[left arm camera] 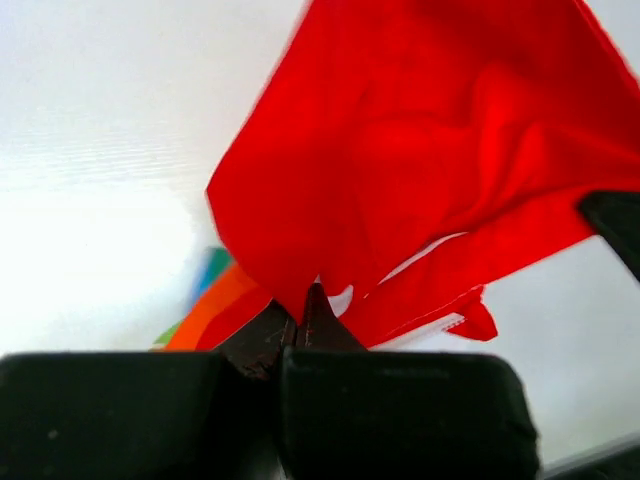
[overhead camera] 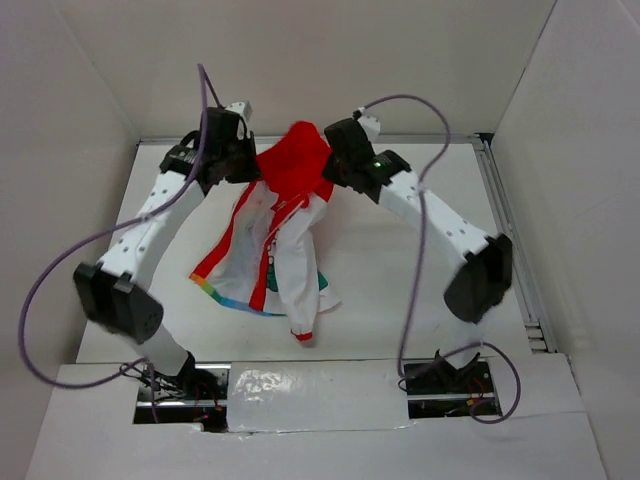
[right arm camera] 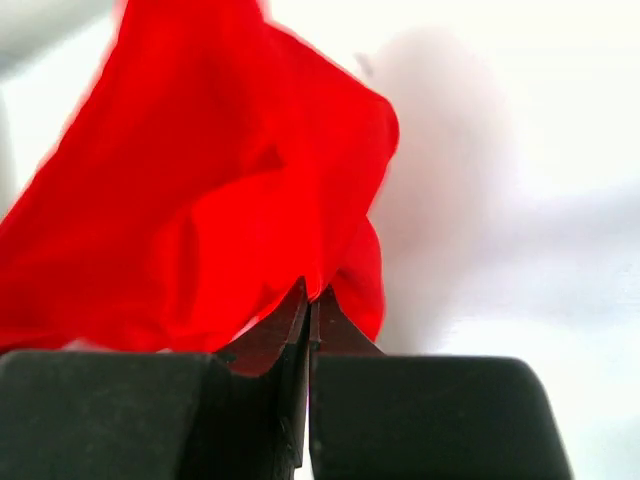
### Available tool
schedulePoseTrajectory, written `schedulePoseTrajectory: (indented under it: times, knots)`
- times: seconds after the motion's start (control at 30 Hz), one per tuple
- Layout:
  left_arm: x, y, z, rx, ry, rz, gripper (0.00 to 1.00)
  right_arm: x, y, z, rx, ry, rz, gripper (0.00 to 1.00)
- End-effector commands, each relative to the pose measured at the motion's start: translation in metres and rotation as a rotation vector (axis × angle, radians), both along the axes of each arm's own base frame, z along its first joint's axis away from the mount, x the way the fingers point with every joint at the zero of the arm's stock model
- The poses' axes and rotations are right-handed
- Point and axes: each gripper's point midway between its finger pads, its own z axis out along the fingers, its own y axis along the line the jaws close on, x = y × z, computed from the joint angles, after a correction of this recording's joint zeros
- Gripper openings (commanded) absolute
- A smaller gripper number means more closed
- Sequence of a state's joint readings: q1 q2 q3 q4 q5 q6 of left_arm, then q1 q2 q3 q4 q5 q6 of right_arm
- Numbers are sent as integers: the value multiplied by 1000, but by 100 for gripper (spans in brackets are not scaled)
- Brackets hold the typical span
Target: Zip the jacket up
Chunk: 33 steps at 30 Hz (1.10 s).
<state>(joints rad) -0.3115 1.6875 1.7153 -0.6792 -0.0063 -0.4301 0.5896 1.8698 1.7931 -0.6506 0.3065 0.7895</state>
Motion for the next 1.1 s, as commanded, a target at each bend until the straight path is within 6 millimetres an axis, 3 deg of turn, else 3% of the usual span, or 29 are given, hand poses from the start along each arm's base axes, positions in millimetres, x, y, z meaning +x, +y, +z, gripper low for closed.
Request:
schedulePoseTrajectory:
  times: [0.0,0.03,0.1,0.13,0.17,0.2,0.23,0.27,0.3,0.33,0.37,0.47,0.57,0.6,0.63,0.67,0.7,0.73,0.77,0.8,0.83,0.87,0.9,0.93,0.97,1.0,1.03,1.07]
  knots:
    - [-55,2,65,-37,-66,82,0,-53,-48,153,-74,-386,-114,0]
    - [-79,-6,93,-74,-116,55,0,-84,-47,188,-52,-461,-61,0]
    - [-111,-15,119,-97,-167,17,0,-116,-47,219,-29,-537,-39,0]
    - [-132,-9,145,-137,-232,12,0,-142,-40,235,-22,-582,-13,0]
    - [-145,-7,161,-168,-268,17,0,-164,-51,261,4,-649,-3,0]
    - [-157,-7,172,-199,-295,3,0,-179,-53,275,21,-682,11,0]
    - [-182,-2,197,-269,-355,-28,0,-208,-54,292,63,-714,44,0]
    - [-198,-6,209,-321,-380,-90,0,-221,-57,307,75,-747,62,0]
    - [-222,3,228,-375,-451,-130,0,-233,-57,315,90,-760,77,0]
    - [-232,3,248,-413,-534,-176,0,-243,-58,323,97,-770,91,0]
    - [-240,3,251,-432,-560,-205,0,-261,-54,336,145,-778,105,0]
    - [-269,9,276,-500,-649,-278,0,-272,-46,351,105,-788,163,0]
    - [-260,5,276,-482,-605,-257,0,-263,-42,356,103,-779,104,0]
    - [-241,-4,263,-453,-545,-231,0,-250,-48,355,81,-780,59,0]
    - [-233,-7,259,-449,-510,-207,0,-242,-49,359,124,-774,31,0]
    - [-225,-13,245,-426,-451,-202,0,-233,-50,349,85,-755,44,0]
    - [-201,-21,223,-383,-381,-156,0,-212,-57,347,91,-747,39,0]
    - [-187,-24,204,-362,-327,-105,0,-197,-52,334,102,-711,35,0]
    - [-168,-35,179,-321,-255,-81,0,-171,-60,324,89,-694,20,0]
    - [-157,-40,154,-299,-190,-43,0,-151,-54,295,53,-646,24,0]
    - [-146,-45,135,-279,-144,-21,0,-135,-51,281,44,-623,37,0]
    - [-123,-56,106,-245,-82,3,1,-122,-38,260,56,-574,109,0]
    - [-99,-65,62,-203,17,29,9,-73,-48,207,20,-460,77,0]
    - [-101,-69,62,-215,28,11,14,-70,-46,197,18,-448,76,1]
    - [-78,-75,19,-174,136,40,20,-56,-45,174,14,-400,79,4]
    - [-68,-79,8,-172,189,57,31,-32,-46,133,2,-309,85,8]
    - [-58,-81,-8,-149,234,87,44,-20,-43,113,-8,-273,96,18]
    - [-43,-86,-50,-96,334,121,57,-4,-39,79,-37,-203,102,25]
